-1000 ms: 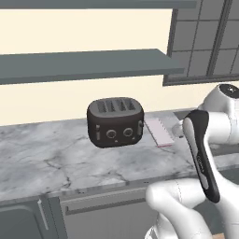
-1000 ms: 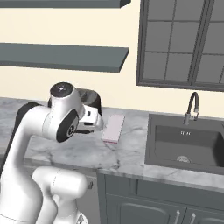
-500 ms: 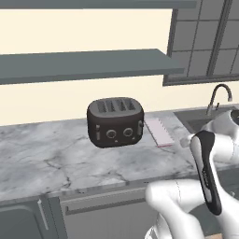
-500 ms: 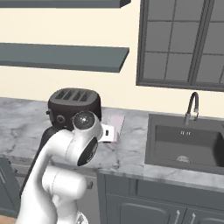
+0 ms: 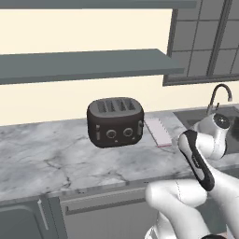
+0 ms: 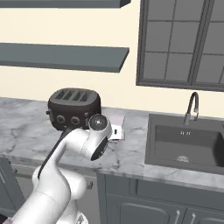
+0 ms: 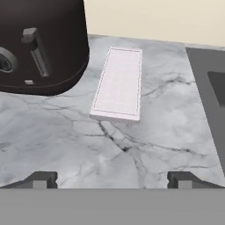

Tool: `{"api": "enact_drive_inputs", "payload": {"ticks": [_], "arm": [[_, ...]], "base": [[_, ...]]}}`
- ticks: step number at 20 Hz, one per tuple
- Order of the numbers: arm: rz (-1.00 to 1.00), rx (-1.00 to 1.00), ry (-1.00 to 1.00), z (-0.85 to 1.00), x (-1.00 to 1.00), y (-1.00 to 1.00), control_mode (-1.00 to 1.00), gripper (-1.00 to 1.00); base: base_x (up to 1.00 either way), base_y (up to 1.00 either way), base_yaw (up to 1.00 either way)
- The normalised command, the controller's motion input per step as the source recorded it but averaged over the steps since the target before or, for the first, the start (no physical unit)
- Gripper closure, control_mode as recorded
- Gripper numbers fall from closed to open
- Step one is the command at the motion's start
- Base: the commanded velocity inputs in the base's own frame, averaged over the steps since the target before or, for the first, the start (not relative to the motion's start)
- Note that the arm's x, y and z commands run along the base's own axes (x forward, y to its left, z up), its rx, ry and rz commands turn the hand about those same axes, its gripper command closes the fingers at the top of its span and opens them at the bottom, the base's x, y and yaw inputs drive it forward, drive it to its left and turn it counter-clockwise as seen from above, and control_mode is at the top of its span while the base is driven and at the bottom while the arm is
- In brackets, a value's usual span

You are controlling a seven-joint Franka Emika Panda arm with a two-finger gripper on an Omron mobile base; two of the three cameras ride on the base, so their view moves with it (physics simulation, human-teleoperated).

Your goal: The ice cube tray has been filled with water. Take the tray and place it in the freezer to make ice. Close the freezer door after placing the tray.

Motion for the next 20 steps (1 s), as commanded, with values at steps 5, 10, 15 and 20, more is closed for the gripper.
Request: {"api": "enact_drive_inputs", "payload": {"ticks": [5,10,15,20], "arm": [[0.12,0.08,0.0,-0.12,0.49,-0.3,-1.0,-1.0],[0.06,0.04,0.02,-0.16,0.52,-0.18,-1.0,-1.0],[0.01,0.09,0.1,-0.11,0.24,-0.23,-1.0,-1.0],[-0.01,0.1,0.14,-0.21,0.03,-0.09,-1.0,-1.0]], "base": [[0.0,0.0,0.0],[0.0,0.0,0.0],[0.0,0.0,0.0],[0.0,0.0,0.0]]}}
